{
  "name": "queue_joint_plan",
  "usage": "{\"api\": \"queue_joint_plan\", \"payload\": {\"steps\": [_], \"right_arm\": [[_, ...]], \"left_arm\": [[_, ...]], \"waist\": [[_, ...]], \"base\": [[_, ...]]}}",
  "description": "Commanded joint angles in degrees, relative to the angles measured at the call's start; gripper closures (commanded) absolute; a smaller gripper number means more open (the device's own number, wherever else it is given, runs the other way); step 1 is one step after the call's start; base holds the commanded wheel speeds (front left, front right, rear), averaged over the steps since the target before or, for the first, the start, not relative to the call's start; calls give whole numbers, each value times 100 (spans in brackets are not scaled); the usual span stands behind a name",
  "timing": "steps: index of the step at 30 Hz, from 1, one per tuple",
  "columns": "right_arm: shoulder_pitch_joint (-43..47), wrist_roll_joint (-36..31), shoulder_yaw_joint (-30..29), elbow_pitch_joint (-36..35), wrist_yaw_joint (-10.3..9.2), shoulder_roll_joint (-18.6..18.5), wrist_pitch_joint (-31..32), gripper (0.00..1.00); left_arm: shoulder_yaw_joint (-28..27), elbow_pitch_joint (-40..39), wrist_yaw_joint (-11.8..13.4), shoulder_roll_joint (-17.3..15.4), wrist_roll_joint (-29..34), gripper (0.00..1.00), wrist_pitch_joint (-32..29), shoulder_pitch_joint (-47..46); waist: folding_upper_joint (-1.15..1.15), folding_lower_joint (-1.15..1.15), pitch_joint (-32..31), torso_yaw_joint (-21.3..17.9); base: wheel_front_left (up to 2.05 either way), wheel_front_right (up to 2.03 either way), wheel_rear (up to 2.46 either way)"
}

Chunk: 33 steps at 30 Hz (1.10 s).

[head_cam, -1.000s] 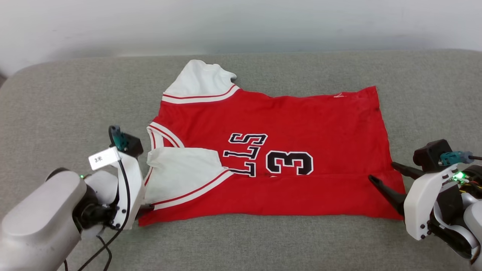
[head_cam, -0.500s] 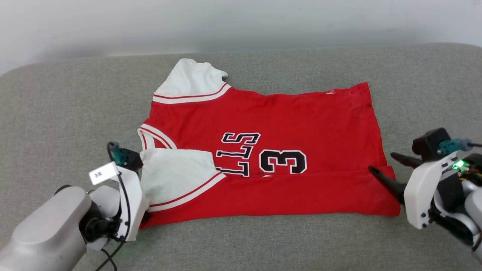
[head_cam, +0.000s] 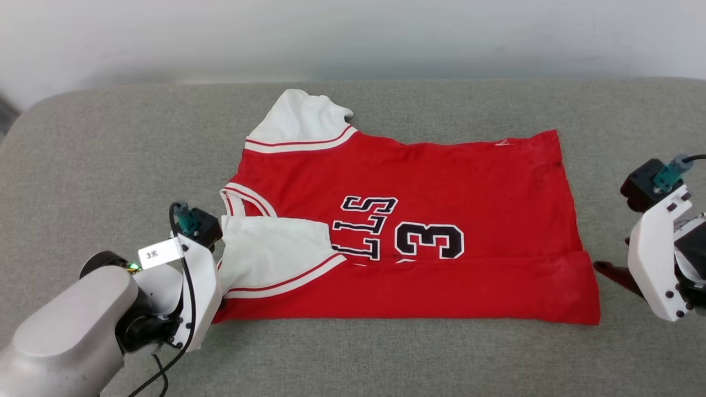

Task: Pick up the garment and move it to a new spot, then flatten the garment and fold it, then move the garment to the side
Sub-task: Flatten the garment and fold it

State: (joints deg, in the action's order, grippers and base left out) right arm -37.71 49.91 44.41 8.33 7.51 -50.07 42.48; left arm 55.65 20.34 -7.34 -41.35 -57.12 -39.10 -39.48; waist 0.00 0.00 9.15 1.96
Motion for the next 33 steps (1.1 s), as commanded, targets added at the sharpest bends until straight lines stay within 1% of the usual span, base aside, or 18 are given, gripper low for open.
{"api": "queue_joint_plan", "payload": {"steps": [1,4,7,12,14,17,20,21,22,26,30,33], "right_arm": [[-102,15,70,46,-4,22,149,0],[-105,38,155,314,-3,205,348,0],[-15,5,183,709,-4,458,319,0],[229,33,204,1448,-3,962,38,0],[403,90,289,1691,-2,1219,-68,0],[615,58,555,1916,6,1416,-176,0],[639,121,705,1984,11,1517,-382,0],[602,150,697,1976,13,1514,-507,57],[562,178,689,1962,13,1494,-606,100],[405,255,701,1819,4,1172,-985,100],[351,390,742,1473,2,802,-1278,100],[460,510,787,1190,-3,509,-1386,100]], "left_arm": [[22,-58,-4,-27,28,100,28,-103],[35,-182,-6,-19,69,100,51,-180],[43,-246,-2,27,136,100,97,-252],[57,-289,10,91,217,100,145,-331],[66,-287,13,107,237,100,172,-320],[81,-266,14,114,248,100,201,-288],[99,-234,14,106,223,100,238,-206],[105,-220,14,99,208,100,244,-170],[114,-200,14,93,198,100,252,-137],[76,-189,28,30,119,100,369,14],[50,-319,40,-119,9,100,427,220],[61,-502,88,-286,-63,100,440,435]], "waist": [[0,0,64,41],[0,0,189,94],[0,0,322,150],[0,0,499,205],[0,0,539,213],[0,0,572,214],[0,0,540,190],[0,0,507,179],[0,0,461,166],[0,0,209,120],[0,0,-91,74],[0,0,-287,55]], "base": [[0,0,0],[0,0,0],[0,0,0],[0,0,0],[0,0,0],[0,0,0],[0,0,0],[0,0,0],[0,0,0],[0,0,0],[0,0,0],[0,0,0]]}}
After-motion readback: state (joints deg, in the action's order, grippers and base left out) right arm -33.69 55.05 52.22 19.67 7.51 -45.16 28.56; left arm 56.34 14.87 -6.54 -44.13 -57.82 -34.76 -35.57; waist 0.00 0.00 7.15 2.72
